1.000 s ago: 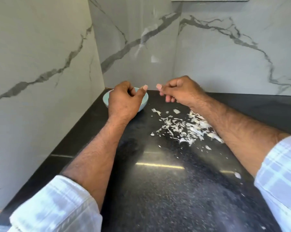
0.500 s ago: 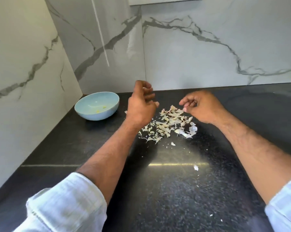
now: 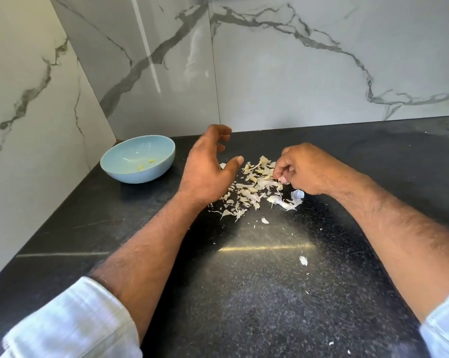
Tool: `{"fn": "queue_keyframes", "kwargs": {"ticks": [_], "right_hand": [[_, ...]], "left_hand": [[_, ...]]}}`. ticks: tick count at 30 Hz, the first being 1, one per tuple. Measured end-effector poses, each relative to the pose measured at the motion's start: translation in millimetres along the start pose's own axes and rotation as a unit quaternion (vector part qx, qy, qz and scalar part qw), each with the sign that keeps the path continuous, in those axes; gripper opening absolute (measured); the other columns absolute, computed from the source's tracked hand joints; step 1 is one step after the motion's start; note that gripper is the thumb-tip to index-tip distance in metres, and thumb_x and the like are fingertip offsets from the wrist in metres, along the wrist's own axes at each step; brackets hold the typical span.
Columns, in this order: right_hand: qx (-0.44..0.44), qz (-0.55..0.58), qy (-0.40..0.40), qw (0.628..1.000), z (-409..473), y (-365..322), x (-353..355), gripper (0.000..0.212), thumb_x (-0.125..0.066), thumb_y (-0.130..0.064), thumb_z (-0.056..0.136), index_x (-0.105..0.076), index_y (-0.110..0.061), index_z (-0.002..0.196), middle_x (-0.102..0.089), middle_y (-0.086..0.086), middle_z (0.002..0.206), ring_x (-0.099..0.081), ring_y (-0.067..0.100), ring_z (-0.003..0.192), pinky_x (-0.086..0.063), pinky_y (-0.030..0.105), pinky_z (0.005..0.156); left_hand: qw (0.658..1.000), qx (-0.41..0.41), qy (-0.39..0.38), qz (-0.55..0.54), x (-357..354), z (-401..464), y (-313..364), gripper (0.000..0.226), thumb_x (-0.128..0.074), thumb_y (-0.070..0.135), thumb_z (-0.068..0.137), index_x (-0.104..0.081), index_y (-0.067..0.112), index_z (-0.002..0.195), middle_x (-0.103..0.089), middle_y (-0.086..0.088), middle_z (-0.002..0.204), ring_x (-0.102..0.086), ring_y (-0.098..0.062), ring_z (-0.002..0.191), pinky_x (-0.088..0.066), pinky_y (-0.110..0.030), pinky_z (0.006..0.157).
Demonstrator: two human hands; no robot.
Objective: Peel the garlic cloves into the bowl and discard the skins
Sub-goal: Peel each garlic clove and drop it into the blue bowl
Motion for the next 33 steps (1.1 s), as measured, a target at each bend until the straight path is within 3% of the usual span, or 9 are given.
{"fn": "queue_keyframes", "kwargs": {"ticks": [4,6,8,13,19,25,28,30,33], "right_hand": [[0.020,0.017,0.061,0.998,-3.9,-2.3,4.9,0.019,-0.067,-0.009,0.098,-0.071,-0.028,0.096,-0.061,-0.011,0.095,-0.063,0.002,0.078,-0.052,0.020,0.063],[0.021,0.086,0.102,0.991,-5.8,-10.4,8.1,0.009,-0.071,-0.015,0.099,-0.071,-0.023,0.096,-0.065,-0.012,0.087,-0.062,-0.004,0.068,-0.043,0.009,0.057],[0.011,0.199,0.118,0.973,-7.3,-22.4,8.5,0.004,-0.072,-0.018,0.099,-0.072,-0.020,0.096,-0.073,-0.005,0.081,-0.064,-0.002,0.066,-0.049,0.012,0.059],[-0.007,0.497,0.038,0.867,-7.5,-49.1,1.1,0.013,-0.066,0.002,0.098,-0.068,-0.006,0.109,-0.074,0.024,0.096,-0.070,0.020,0.076,-0.060,0.032,0.069],[-0.018,0.567,-0.031,0.823,-12.4,-62.6,-9.1,0.018,-0.060,0.007,0.099,-0.074,-0.002,0.106,-0.075,0.019,0.100,-0.075,0.031,0.090,-0.063,0.037,0.079],[0.023,0.400,0.032,0.916,-11.5,-69.6,-20.0,0.017,-0.077,-0.012,0.092,-0.081,-0.019,0.107,-0.078,-0.001,0.094,-0.070,0.012,0.081,-0.059,0.030,0.077],[0.051,0.302,0.063,0.950,-7.4,-75.5,-23.8,0.016,-0.075,-0.019,0.095,-0.082,-0.029,0.106,-0.073,-0.010,0.100,-0.068,0.004,0.095,-0.052,0.022,0.092],[0.044,0.308,0.048,0.949,-2.0,-82.7,-23.9,0.018,-0.076,-0.018,0.095,-0.081,-0.026,0.111,-0.078,-0.006,0.096,-0.073,0.008,0.096,-0.056,0.032,0.099],[0.029,0.277,0.042,0.960,9.1,-95.4,-29.0,0.021,-0.084,-0.020,0.088,-0.077,-0.022,0.108,-0.079,-0.005,0.082,-0.077,0.014,0.079,-0.063,0.042,0.087]], "left_hand": [[0.999,-0.032,-0.013,0.024,21.6,-0.4,-0.8,0.033,-0.079,0.031,0.092,-0.066,0.026,0.122,-0.062,0.013,0.122,-0.062,-0.005,0.110,-0.058,-0.034,0.085],[1.000,-0.008,0.001,-0.001,37.6,-6.6,-9.4,0.025,-0.080,0.030,0.092,-0.070,0.026,0.114,-0.065,0.010,0.116,-0.064,-0.009,0.105,-0.058,-0.033,0.083],[0.999,0.025,0.002,-0.030,49.8,-18.4,-22.0,0.023,-0.082,0.030,0.091,-0.072,0.024,0.110,-0.068,0.006,0.114,-0.067,-0.013,0.098,-0.058,-0.037,0.084],[0.995,0.096,-0.006,-0.042,55.9,-23.1,-39.6,0.017,-0.084,0.026,0.091,-0.074,0.025,0.105,-0.071,0.003,0.098,-0.067,-0.013,0.082,-0.059,-0.037,0.079],[0.999,0.031,-0.033,-0.018,52.2,-18.9,-31.6,0.021,-0.085,0.027,0.091,-0.075,0.022,0.108,-0.069,0.007,0.113,-0.070,-0.004,0.090,-0.056,-0.025,0.080],[0.999,0.024,-0.024,0.008,59.6,-14.1,-35.2,0.020,-0.083,0.033,0.092,-0.074,0.024,0.108,-0.068,0.010,0.109,-0.069,-0.003,0.088,-0.055,-0.022,0.078],[0.999,0.031,-0.023,0.012,61.4,-11.9,-38.1,0.019,-0.082,0.035,0.092,-0.074,0.025,0.107,-0.069,0.011,0.108,-0.068,-0.002,0.088,-0.054,-0.019,0.076],[0.999,0.041,-0.033,0.010,61.7,-11.2,-40.5,0.018,-0.081,0.034,0.093,-0.075,0.025,0.107,-0.070,0.014,0.104,-0.067,0.000,0.085,-0.054,-0.019,0.075],[0.997,0.057,-0.053,0.024,62.3,-10.8,-45.7,0.017,-0.082,0.033,0.093,-0.075,0.024,0.105,-0.068,0.019,0.085,-0.062,0.004,0.074,-0.052,-0.020,0.071]]}}
Point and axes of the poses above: each hand's wrist, its own z-axis towards the middle knuckle, its own x-axis out of the back of the hand, y = z × x, the point moved 1 cm from there along z, towards the middle knuckle
